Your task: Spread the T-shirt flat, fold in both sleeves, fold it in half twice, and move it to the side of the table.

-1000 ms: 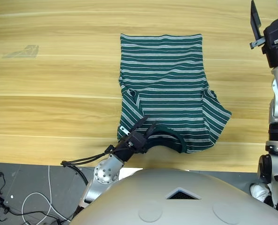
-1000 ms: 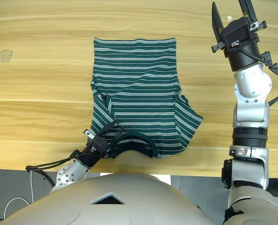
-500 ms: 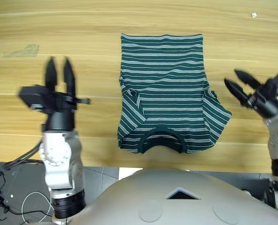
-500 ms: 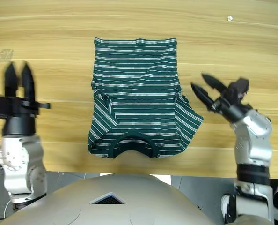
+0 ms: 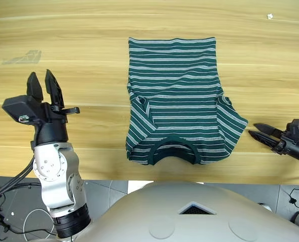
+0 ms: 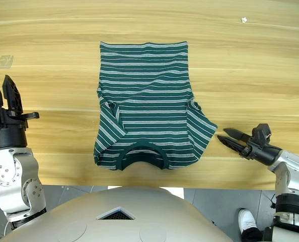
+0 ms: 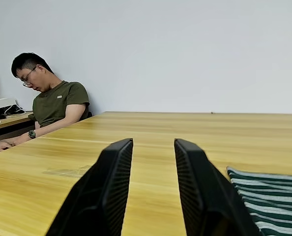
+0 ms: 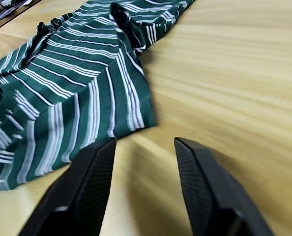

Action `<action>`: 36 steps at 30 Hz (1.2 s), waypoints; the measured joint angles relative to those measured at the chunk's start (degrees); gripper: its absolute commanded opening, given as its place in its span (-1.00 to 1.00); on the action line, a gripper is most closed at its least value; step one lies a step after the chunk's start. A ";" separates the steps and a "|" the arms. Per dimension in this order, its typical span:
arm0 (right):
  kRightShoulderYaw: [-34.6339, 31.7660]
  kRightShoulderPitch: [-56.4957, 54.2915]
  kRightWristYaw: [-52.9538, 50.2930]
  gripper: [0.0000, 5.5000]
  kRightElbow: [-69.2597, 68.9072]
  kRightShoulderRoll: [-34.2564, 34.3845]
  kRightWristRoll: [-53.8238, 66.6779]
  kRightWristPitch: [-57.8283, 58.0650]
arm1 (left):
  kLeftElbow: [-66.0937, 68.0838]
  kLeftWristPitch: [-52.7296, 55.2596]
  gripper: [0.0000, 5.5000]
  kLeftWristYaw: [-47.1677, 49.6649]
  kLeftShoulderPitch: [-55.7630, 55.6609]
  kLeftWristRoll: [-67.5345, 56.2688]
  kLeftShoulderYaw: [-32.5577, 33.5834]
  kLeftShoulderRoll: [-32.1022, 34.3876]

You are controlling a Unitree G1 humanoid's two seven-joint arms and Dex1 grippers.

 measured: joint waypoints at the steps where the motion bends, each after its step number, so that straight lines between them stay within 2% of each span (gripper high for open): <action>1: 0.57 -1.69 -0.64 -0.20 0.72 0.30 -1.45 -0.69 | 1.16 -0.26 -0.43 -0.22 0.22 1.35 -0.51 -0.44; 8: 1.27 -2.71 0.29 -0.20 1.09 0.45 -2.62 -1.20 | 4.12 -2.38 -0.43 -0.81 0.71 3.89 -2.13 -1.62; 17: 2.40 -2.99 1.28 -0.69 1.01 0.46 -2.94 -1.14 | 6.38 -4.24 -0.41 -1.71 0.70 5.88 -3.62 -2.52; 21: 2.66 -3.59 0.91 -0.97 1.30 0.56 -3.78 -1.27 | 7.34 -4.60 -0.41 -1.86 0.70 6.35 -4.09 -3.30; 29: 2.72 -4.35 0.68 -0.99 0.26 1.18 -4.23 -1.54 | 9.37 -4.86 -0.41 -2.03 0.59 6.53 -4.73 -4.05; 36: 3.18 -0.78 1.72 -0.99 -19.21 1.50 0.38 1.90 | 11.02 -6.13 -0.41 -2.44 -0.31 7.28 -4.83 -4.01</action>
